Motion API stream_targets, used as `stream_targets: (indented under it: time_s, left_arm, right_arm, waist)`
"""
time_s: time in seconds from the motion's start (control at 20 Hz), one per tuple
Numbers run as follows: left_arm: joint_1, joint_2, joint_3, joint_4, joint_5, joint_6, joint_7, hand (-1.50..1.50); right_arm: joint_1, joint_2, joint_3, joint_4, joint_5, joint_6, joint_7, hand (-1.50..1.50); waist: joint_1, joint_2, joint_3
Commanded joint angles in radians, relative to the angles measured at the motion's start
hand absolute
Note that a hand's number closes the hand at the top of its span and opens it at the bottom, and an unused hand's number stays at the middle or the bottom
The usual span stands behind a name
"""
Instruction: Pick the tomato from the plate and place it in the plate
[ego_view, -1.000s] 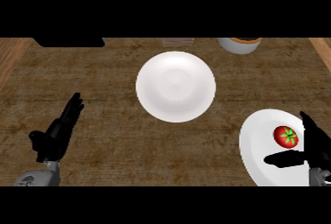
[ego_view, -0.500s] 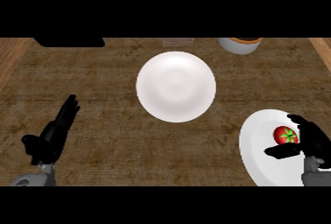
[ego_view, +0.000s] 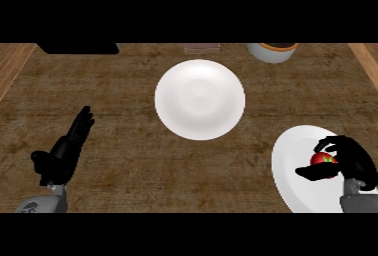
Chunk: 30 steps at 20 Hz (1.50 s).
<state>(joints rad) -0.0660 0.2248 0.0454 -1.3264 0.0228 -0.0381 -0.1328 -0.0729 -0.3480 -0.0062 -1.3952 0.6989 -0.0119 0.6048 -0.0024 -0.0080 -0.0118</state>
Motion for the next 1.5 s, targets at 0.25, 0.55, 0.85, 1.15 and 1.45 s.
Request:
stream_targets:
  time_s: [0.25, 0.55, 0.85, 1.15, 1.45]
  left_arm:
    - [0.032, 0.008, 0.033, -0.026, 0.014, 0.015, 0.009, 0.00]
    - [0.053, 0.023, 0.032, -0.025, 0.022, -0.022, -0.018, 0.00]
    - [0.063, 0.007, 0.017, -0.049, 0.005, -0.004, -0.008, 0.00]
    - [0.057, 0.008, 0.014, -0.055, 0.007, -0.007, 0.021, 0.00]
    - [0.011, -0.005, 0.010, -0.025, 0.011, -0.012, 0.025, 0.00]
  right_arm:
    - [0.341, 0.329, 0.246, -0.289, 0.349, -0.290, 0.379, 1.50]
    - [0.459, 0.345, 0.520, -0.460, 0.755, -0.377, 0.604, 1.50]
    - [0.515, 0.347, 0.774, -0.653, 1.060, -0.283, 0.761, 1.50]
    - [0.438, 0.347, 0.911, -0.739, 1.336, -0.165, 0.839, 1.50]
    - [0.298, 0.343, 0.926, -0.785, 1.352, -0.016, 0.798, 1.50]
  waist:
    - [-0.044, -0.009, 0.007]
    - [-0.024, -0.004, 0.007]
    - [-0.020, -0.003, 0.008]
    - [-0.013, -0.002, 0.008]
    - [0.000, 0.009, 0.008]
